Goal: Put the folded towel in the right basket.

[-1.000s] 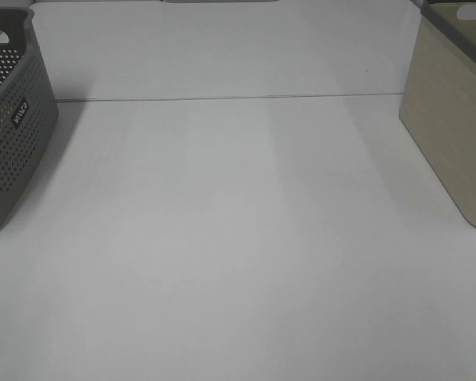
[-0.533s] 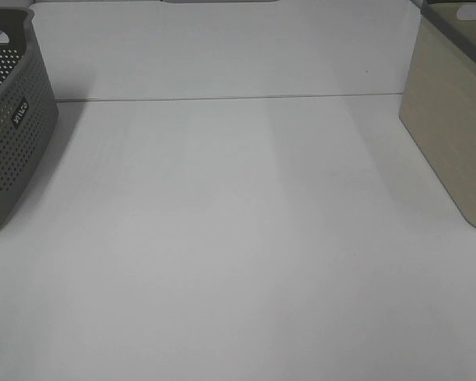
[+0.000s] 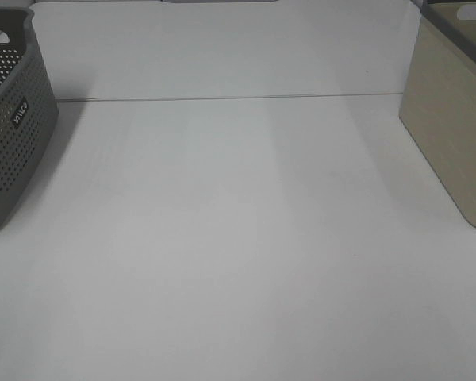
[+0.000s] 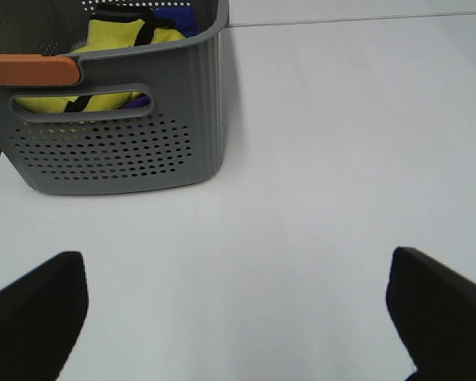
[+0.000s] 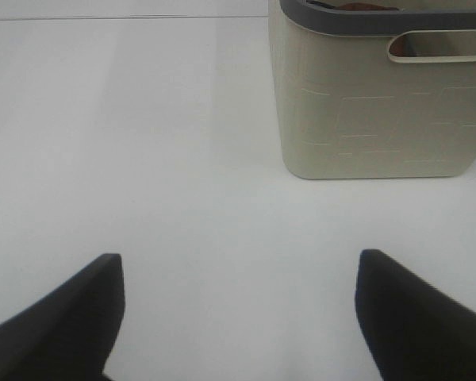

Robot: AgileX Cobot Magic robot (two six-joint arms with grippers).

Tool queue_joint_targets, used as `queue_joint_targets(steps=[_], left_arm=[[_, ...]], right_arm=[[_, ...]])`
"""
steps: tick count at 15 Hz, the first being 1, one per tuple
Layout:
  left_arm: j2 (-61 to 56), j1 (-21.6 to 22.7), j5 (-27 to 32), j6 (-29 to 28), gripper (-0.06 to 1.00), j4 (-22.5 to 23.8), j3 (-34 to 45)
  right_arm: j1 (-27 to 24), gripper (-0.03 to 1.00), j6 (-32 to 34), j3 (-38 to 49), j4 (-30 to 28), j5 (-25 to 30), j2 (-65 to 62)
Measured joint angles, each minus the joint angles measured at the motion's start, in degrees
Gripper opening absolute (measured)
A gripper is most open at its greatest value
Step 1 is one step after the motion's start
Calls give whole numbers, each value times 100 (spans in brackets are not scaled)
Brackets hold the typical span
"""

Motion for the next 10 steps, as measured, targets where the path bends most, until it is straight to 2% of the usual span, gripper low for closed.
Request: queue_joint_targets(steps=[10], left_arm=[[0,0,0,0,97,0,0]], right_arm=[[0,76,0,0,0,0,0]])
